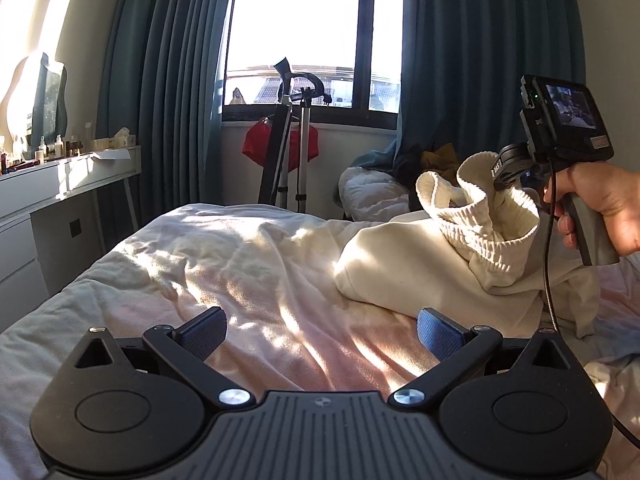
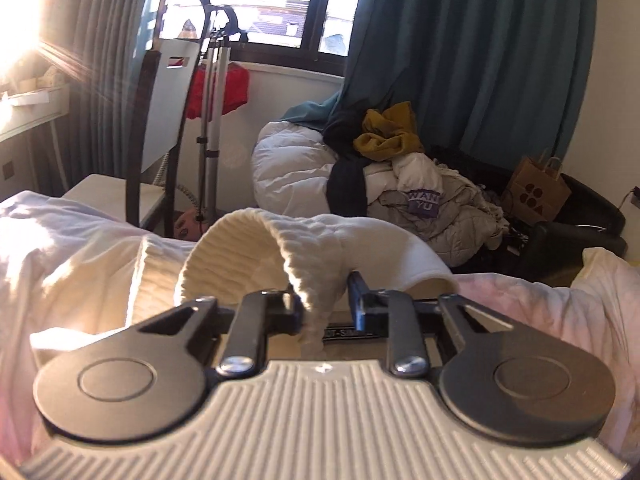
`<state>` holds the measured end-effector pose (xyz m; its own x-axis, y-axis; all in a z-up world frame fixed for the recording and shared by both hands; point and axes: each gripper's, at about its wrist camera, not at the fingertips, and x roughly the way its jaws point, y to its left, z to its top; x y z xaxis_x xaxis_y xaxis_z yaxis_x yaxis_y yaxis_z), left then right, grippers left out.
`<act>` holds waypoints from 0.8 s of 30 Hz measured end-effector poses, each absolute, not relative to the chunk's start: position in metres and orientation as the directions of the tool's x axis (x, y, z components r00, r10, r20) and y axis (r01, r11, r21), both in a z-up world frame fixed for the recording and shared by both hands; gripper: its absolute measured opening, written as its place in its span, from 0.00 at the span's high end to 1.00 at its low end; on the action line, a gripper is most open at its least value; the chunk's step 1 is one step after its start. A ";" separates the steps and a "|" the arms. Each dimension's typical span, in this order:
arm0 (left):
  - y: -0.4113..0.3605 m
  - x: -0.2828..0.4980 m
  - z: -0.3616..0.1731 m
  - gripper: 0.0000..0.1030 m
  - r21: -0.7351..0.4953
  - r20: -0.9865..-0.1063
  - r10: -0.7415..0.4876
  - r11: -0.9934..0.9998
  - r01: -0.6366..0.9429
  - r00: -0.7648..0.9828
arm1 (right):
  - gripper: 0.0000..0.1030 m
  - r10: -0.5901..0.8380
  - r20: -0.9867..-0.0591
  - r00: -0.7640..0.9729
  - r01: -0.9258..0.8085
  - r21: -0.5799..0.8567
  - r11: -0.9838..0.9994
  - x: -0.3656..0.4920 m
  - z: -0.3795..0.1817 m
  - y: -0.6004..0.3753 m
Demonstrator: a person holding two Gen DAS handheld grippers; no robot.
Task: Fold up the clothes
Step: 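Grasp the ribbed waistband with the right gripper while the left gripper approaches a cuff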
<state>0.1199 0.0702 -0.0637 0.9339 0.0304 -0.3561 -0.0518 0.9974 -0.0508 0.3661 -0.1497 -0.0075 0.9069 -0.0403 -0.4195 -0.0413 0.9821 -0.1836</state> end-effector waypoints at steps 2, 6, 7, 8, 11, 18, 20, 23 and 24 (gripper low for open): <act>0.071 0.117 -0.061 0.01 -0.069 -0.348 0.018 0.997 -0.045 0.937 | 0.83 -0.043 -0.386 0.922 -0.017 -0.152 0.988 0.352 0.000 -0.161; 0.074 0.108 -0.052 0.01 -0.113 -0.332 0.004 0.993 -0.044 0.943 | 0.86 -0.032 -0.344 0.938 0.003 -0.086 0.996 0.311 0.022 -0.189; 0.074 0.104 -0.049 0.01 -0.123 -0.326 0.002 0.991 -0.044 0.945 | 0.86 -0.024 -0.340 0.940 0.005 -0.058 0.998 0.299 0.029 -0.198; 0.075 0.100 -0.046 0.01 -0.133 -0.317 0.000 0.990 -0.044 0.948 | 0.87 -0.016 -0.335 0.942 0.007 -0.030 1.000 0.286 0.036 -0.207; 0.075 0.085 -0.035 0.01 -0.151 -0.293 -0.023 0.988 -0.023 0.956 | 0.87 0.006 -0.317 0.948 0.007 0.042 0.999 0.242 0.051 -0.232; 0.073 0.047 -0.013 0.04 -0.239 -0.253 -0.106 0.970 0.044 0.962 | 0.88 0.094 -0.305 0.948 -0.039 0.179 0.983 0.129 0.048 -0.274; 0.070 0.039 -0.011 0.04 -0.253 -0.261 -0.114 0.966 0.046 0.959 | 0.88 0.106 -0.333 0.937 -0.035 0.211 0.977 0.104 0.036 -0.283; 0.064 0.034 -0.016 0.05 -0.271 -0.296 -0.130 0.962 0.048 0.946 | 0.88 0.113 -0.408 0.906 -0.002 0.263 0.965 0.077 0.009 -0.297; 0.062 0.033 -0.018 0.05 -0.276 -0.312 -0.136 0.960 0.048 0.940 | 0.88 0.106 -0.437 0.893 0.018 0.271 0.962 0.075 -0.001 -0.303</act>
<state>0.0329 0.0624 -0.0181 0.9403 -0.1363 -0.3117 0.0476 0.9599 -0.2763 0.0746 -0.3033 -0.0013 0.8930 0.1060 -0.4374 0.0184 0.9625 0.2707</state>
